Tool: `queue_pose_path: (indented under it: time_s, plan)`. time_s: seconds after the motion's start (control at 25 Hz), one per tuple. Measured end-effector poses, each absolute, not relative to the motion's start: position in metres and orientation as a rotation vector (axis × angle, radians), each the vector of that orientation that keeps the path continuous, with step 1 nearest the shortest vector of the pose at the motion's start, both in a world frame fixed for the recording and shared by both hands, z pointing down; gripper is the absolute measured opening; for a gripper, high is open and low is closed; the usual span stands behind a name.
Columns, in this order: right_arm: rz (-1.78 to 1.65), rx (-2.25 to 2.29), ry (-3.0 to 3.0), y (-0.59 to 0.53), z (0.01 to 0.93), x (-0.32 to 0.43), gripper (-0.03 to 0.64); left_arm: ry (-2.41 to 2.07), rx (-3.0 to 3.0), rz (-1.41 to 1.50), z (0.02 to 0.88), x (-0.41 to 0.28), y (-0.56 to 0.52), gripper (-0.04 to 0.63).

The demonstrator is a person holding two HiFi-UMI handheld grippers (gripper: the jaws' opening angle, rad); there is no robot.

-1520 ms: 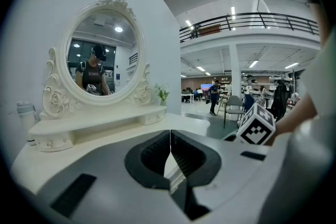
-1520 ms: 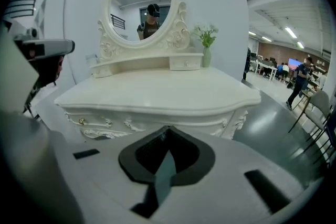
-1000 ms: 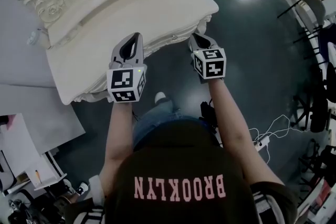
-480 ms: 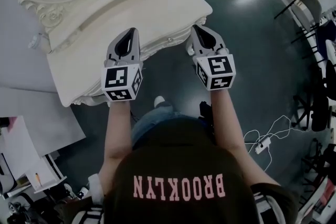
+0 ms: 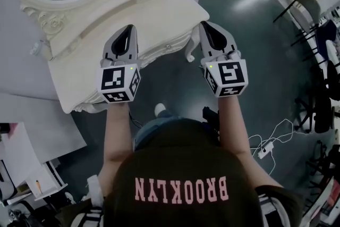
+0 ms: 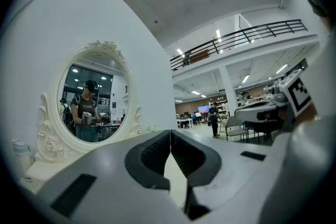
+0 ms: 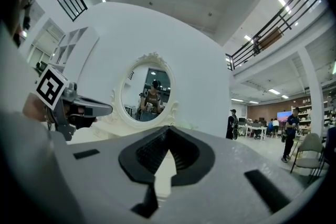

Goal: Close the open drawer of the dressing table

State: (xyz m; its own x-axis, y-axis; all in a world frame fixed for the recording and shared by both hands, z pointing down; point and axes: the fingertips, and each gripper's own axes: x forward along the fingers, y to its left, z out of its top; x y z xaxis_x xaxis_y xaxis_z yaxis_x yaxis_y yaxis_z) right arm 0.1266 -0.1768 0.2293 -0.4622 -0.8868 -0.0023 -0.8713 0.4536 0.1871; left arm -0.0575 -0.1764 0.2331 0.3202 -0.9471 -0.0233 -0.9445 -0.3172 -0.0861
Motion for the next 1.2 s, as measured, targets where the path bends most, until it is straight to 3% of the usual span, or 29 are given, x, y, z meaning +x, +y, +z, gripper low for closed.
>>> queue_pose_path:
  time_s: [1.2]
  plan:
    - [-0.277, 1.663, -2.613, -0.153, 0.208, 0.148, -0.003, 1.692, -2.504, 0.032, 0.207, -0.04, -0.166, 0.005]
